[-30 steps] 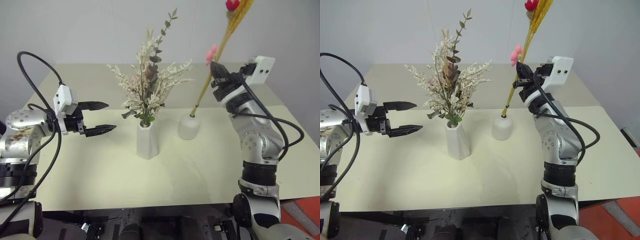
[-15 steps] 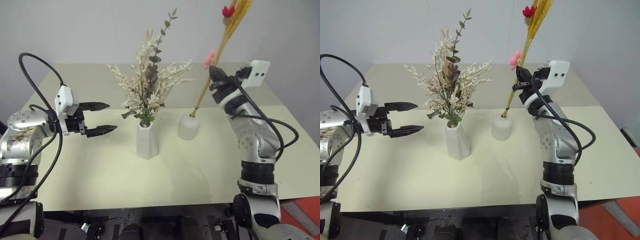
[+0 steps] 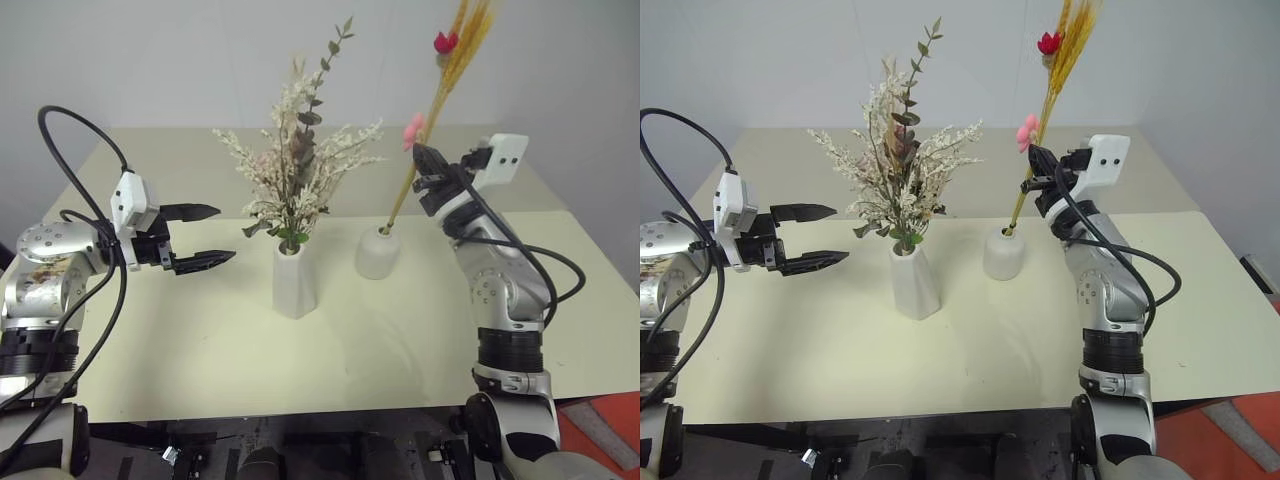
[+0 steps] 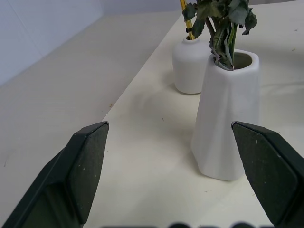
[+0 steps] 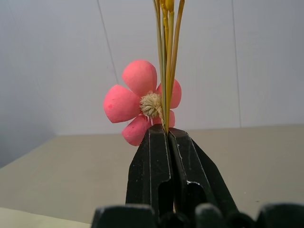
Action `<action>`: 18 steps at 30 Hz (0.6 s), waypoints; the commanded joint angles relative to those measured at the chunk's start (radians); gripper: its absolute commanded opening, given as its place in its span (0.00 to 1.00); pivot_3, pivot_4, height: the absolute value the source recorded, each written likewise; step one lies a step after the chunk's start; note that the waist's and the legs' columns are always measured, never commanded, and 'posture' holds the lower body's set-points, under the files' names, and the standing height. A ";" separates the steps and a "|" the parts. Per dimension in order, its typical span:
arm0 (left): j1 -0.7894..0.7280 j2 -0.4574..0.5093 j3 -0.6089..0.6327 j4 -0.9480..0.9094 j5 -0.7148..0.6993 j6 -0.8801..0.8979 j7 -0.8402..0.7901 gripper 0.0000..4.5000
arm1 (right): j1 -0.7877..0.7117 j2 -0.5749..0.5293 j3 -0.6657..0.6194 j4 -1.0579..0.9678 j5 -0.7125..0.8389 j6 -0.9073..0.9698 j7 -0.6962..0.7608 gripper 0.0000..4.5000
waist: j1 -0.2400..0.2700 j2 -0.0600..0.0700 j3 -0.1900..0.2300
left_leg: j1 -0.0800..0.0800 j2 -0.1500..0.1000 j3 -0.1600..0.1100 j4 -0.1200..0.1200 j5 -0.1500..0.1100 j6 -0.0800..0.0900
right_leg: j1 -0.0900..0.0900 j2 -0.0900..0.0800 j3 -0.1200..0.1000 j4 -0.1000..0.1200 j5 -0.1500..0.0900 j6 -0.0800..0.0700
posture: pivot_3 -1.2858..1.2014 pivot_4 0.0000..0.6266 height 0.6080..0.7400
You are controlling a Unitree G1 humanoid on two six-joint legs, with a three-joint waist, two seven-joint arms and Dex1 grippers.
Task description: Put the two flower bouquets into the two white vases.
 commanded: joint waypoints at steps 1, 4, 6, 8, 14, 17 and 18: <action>-0.006 0.003 0.012 -0.018 -0.003 -0.017 0.006 1.00 | 0.010 0.008 0.008 -0.020 -0.009 -0.041 0.010 0.01 | 0.000 0.000 0.000 | 0.000 0.000 0.000 0.000 0.000 0.000 | 0.000 0.000 0.000 0.000 0.000 0.000 | 0.52 0.24 1.00; -0.002 0.002 0.013 -0.021 -0.004 -0.017 0.008 1.00 | 0.021 0.018 0.013 -0.020 -0.014 -0.049 0.011 0.01 | -0.001 0.000 0.000 | 0.000 0.000 0.000 0.000 0.000 0.000 | 0.000 0.000 0.000 0.000 0.000 0.000 | 0.52 0.24 1.00; -0.001 0.001 0.013 -0.022 -0.004 -0.017 0.010 1.00 | 0.027 0.024 0.021 -0.016 -0.022 -0.061 0.012 0.01 | 0.000 0.000 0.000 | 0.001 0.000 0.000 0.000 0.000 0.000 | 0.000 0.000 0.000 0.000 0.000 0.000 | 0.52 0.24 1.00; 0.001 0.000 0.013 -0.024 -0.004 -0.017 0.013 1.00 | 0.031 0.027 0.025 -0.007 -0.031 -0.072 0.011 0.01 | -0.001 0.000 0.000 | 0.001 0.000 0.000 0.000 0.000 0.000 | 0.001 0.000 0.000 0.000 0.000 0.000 | 0.52 0.24 1.00; 0.008 -0.005 0.013 -0.030 -0.005 -0.017 0.019 1.00 | 0.031 0.030 0.031 -0.001 -0.041 -0.086 0.013 0.01 | -0.001 0.000 0.000 | 0.003 0.000 0.000 0.000 0.000 0.000 | 0.002 0.000 0.000 0.000 0.000 0.000 | 0.52 0.24 1.00; 0.016 -0.005 0.016 -0.036 -0.006 -0.016 0.023 1.00 | 0.029 0.030 0.029 -0.023 -0.034 -0.087 0.013 0.01 | -0.001 0.000 0.000 | 0.003 0.000 0.000 0.000 0.000 0.000 | 0.002 0.000 0.000 0.000 0.000 0.000 | 0.52 0.24 1.00; 0.017 -0.005 0.016 -0.036 -0.006 -0.016 0.023 1.00 | 0.027 0.029 0.029 -0.026 -0.034 -0.086 0.013 0.01 | -0.001 0.000 0.000 | 0.003 0.000 0.000 0.000 0.000 0.000 | 0.002 0.000 0.000 0.000 0.000 0.000 | 0.52 0.24 1.00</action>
